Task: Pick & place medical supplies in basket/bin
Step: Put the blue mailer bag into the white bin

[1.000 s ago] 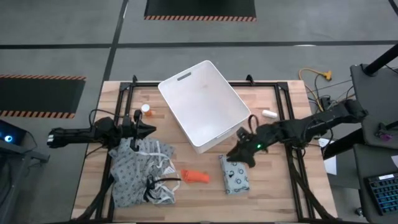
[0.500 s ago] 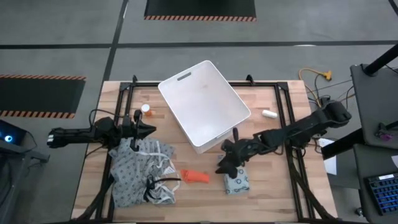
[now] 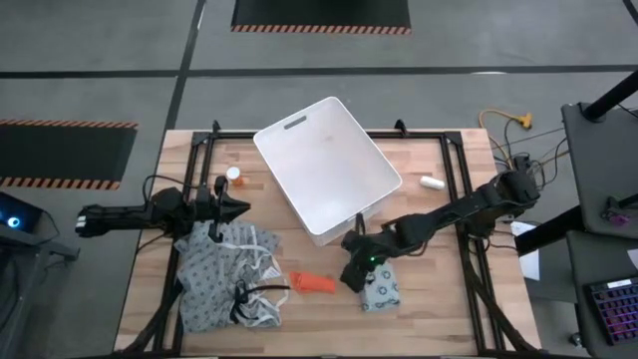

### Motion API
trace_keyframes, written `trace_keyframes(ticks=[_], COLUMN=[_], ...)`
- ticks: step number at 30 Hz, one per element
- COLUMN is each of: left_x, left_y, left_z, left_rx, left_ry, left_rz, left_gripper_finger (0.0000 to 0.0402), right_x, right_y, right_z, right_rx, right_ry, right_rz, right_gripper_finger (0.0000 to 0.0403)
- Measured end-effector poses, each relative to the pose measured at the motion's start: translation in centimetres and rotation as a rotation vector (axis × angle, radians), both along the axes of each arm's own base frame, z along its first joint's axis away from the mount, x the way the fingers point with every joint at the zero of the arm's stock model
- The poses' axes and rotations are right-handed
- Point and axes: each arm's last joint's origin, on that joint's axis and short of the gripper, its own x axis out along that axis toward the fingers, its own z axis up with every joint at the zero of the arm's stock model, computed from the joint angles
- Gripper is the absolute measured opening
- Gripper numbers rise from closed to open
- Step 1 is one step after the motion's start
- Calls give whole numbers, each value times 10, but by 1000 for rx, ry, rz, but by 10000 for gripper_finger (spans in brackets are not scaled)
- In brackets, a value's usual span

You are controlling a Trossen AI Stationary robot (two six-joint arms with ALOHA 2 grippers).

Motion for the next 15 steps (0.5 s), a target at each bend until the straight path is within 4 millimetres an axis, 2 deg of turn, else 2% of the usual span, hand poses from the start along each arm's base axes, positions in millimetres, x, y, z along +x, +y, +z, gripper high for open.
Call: trace_keyframes(ticks=[6, 15], left_x=[0, 0], left_y=[0, 0], left_z=[0, 0], left_rx=[0, 0], left_ry=[0, 4], left_rz=[0, 0], left_gripper_finger=[14, 14], right_x=[7, -1], right_y=[2, 10], right_z=[4, 3], right_rx=[-37, 72], right_ry=[109, 234], right_rz=[-38, -226], right_gripper_finger=[244, 237])
